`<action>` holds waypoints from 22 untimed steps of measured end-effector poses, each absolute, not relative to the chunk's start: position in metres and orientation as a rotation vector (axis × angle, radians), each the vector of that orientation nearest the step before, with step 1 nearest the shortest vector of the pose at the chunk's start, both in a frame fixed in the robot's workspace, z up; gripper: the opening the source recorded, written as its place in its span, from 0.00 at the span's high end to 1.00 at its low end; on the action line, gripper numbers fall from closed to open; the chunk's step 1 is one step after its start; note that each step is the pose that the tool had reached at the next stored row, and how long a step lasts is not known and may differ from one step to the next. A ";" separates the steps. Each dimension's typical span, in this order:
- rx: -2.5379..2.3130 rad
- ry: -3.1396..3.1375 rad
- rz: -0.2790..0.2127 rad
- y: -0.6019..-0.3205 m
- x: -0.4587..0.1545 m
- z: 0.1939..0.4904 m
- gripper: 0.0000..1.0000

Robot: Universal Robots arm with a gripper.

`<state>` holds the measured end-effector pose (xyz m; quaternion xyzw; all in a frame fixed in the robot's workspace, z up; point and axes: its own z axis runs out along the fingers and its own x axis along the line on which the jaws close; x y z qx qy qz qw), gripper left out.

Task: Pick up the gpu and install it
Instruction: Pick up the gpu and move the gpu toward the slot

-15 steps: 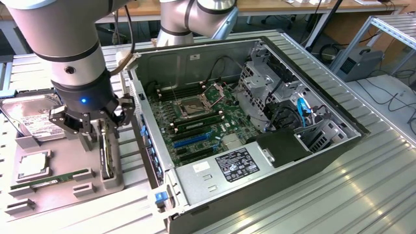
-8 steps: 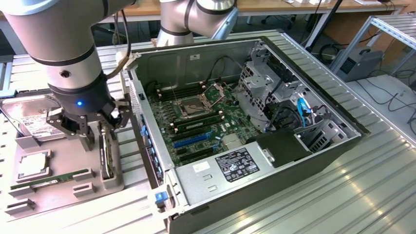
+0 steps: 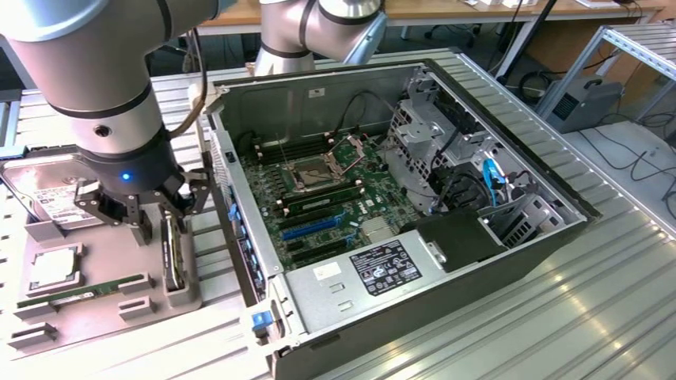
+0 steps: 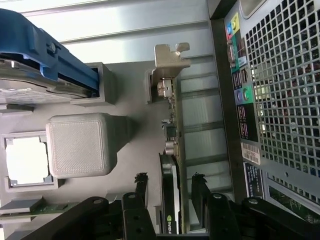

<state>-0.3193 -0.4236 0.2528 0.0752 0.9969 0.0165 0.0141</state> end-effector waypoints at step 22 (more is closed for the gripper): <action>0.266 3.101 0.049 -0.413 -0.321 0.243 0.60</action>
